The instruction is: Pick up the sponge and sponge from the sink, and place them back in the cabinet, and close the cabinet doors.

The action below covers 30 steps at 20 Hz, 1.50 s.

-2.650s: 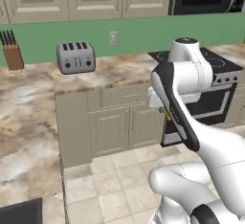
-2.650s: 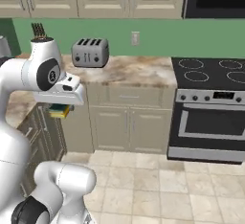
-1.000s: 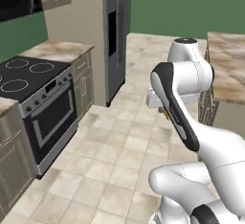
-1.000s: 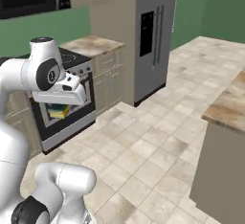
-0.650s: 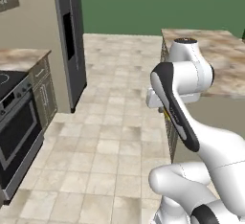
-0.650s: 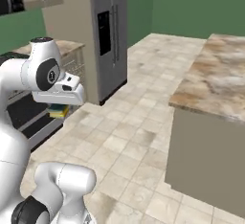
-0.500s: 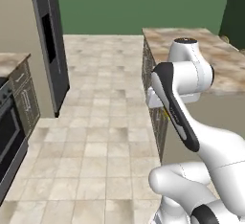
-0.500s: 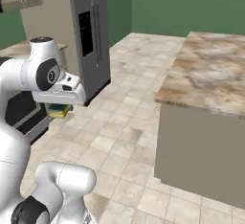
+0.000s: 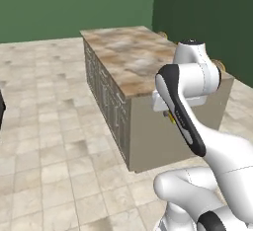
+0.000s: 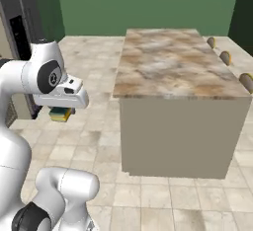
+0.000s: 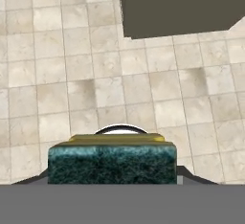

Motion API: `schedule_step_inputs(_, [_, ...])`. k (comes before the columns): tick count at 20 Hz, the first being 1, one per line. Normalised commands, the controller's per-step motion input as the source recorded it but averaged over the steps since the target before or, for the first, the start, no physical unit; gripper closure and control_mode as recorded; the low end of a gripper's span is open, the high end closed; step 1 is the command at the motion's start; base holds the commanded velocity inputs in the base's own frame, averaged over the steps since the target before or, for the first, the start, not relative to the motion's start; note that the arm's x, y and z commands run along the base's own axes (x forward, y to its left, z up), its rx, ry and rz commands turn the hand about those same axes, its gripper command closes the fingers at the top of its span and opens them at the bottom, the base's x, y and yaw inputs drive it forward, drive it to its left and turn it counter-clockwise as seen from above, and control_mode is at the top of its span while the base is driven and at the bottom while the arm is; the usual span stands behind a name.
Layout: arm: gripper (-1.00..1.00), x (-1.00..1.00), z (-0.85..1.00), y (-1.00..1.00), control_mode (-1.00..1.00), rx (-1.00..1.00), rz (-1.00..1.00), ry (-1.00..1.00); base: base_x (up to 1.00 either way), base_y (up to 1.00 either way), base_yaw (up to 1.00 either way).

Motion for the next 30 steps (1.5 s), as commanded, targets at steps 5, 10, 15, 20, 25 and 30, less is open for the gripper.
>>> schedule_step_inputs(5, [1.00, 0.00, 0.00, 0.00, 1.00, 0.00, 0.00, 0.00, 0.16, 0.00, -0.55])
schedule_step_inputs(10, [1.00, 0.00, 0.00, 0.00, 1.00, 0.00, 0.00, 0.00, 0.17, 0.00, -0.56])
schedule_step_inputs(15, [1.00, 0.00, 0.00, 0.00, 1.00, 0.00, 0.00, 0.00, 0.14, 0.00, -0.57])
schedule_step_inputs(20, [1.00, 0.00, 0.00, 0.00, 1.00, 0.00, 0.00, 0.00, 0.15, 0.01, -0.59])
schedule_step_inputs(25, [1.00, 0.00, 0.00, 0.00, 1.00, 0.00, 0.00, 0.00, 0.15, 0.02, -0.59])
schedule_step_inputs(30, [1.00, 0.00, 0.00, 0.00, 1.00, 0.00, 0.00, 0.00, 0.20, 0.09, -0.59])
